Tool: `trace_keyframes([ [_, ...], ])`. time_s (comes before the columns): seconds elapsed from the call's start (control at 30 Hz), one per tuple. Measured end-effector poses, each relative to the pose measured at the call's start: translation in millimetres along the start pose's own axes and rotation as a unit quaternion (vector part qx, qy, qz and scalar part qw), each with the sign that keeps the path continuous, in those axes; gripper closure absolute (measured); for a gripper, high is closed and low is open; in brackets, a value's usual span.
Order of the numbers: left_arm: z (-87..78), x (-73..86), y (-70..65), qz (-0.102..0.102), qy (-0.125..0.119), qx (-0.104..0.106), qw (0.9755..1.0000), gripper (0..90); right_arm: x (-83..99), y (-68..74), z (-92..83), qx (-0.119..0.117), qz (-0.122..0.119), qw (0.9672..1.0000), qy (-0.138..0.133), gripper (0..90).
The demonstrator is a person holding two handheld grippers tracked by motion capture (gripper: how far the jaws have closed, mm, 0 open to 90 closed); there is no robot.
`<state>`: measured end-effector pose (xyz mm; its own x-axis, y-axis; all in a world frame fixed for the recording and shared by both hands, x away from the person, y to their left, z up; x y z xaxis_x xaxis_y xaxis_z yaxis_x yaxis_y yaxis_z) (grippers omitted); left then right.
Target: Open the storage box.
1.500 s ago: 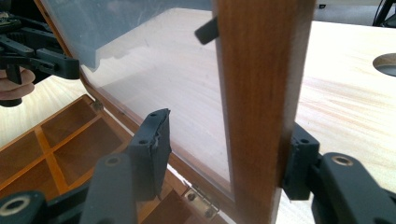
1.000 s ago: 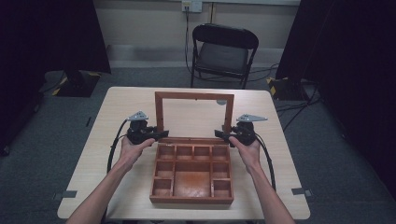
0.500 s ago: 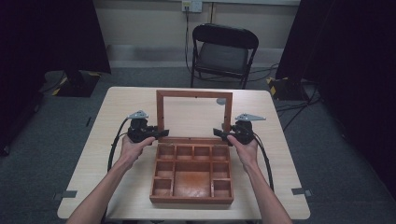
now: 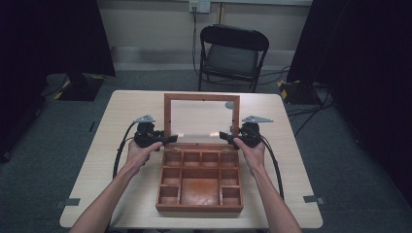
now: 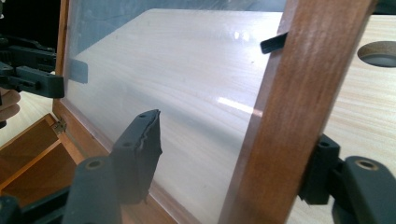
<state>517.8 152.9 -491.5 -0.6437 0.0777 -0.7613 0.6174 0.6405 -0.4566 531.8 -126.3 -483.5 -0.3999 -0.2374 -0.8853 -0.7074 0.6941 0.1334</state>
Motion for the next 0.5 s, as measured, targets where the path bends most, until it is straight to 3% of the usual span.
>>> trace_keyframes([
  [0.5, 4.9, 3.0, 1.5, -0.001, 0.008, -0.011, 0.9999, 38.8, 5.0, -0.3, 9.3, 0.015, 0.003, 0.9999, 0.004, 24.7],
])
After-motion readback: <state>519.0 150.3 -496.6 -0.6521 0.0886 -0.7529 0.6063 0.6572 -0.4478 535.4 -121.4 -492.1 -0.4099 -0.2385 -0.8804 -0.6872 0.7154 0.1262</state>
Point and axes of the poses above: each handheld gripper's, and its own axes: z roughly forward along the jaws, x roughly out of its underside, y roughly to its left, the point moved 7 cm from there along z, roughly forward along the jaws, and after that the axes turned 9 degrees about -z, right-handed, at the moved point
